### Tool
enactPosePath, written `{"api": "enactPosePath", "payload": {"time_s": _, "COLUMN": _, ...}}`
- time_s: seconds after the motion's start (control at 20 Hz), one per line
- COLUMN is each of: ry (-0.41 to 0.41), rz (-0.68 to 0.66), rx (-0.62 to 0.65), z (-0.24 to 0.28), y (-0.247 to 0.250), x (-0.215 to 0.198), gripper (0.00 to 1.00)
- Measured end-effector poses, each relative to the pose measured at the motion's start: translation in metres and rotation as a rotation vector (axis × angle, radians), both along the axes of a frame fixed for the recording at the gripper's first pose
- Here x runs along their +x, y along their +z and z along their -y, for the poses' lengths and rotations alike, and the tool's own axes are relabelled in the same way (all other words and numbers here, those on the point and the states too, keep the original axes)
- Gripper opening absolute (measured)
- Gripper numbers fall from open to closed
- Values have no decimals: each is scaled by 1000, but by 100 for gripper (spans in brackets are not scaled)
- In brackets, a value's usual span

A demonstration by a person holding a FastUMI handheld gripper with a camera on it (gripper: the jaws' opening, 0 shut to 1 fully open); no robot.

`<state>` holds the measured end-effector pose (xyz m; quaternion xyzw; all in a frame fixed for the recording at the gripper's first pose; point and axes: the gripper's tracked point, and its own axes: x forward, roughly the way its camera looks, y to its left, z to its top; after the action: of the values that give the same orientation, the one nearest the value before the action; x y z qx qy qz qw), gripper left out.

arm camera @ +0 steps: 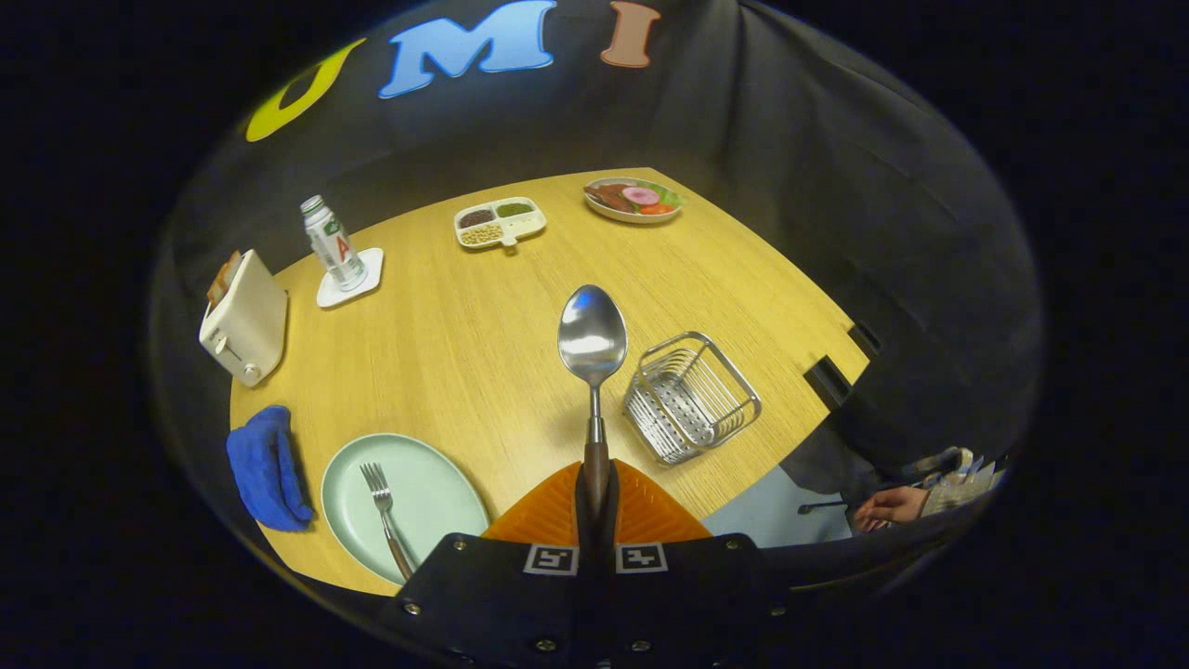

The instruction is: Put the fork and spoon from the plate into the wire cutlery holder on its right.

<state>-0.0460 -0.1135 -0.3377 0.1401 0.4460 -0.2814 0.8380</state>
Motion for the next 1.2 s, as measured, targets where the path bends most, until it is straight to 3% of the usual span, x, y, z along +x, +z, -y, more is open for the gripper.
{"api": "enactPosePath", "payload": {"time_s": 0.2, "ry": -96, "rz": -66, "rx": 56, "z": 23, "y": -10, "x": -22, "gripper": 1}}
{"api": "enactPosePath", "payload": {"time_s": 0.4, "ry": -135, "rz": -128, "rx": 127, "z": 35, "y": -20, "x": -31, "gripper": 1}}
{"api": "enactPosePath", "payload": {"time_s": 0.75, "ry": -111, "rz": -185, "rx": 264, "z": 33, "y": -25, "x": -29, "gripper": 2}}
{"api": "enactPosePath", "payload": {"time_s": 1.2, "ry": -55, "rz": -167, "rx": 169, "z": 58, "y": -2, "x": -15, "gripper": 11}}
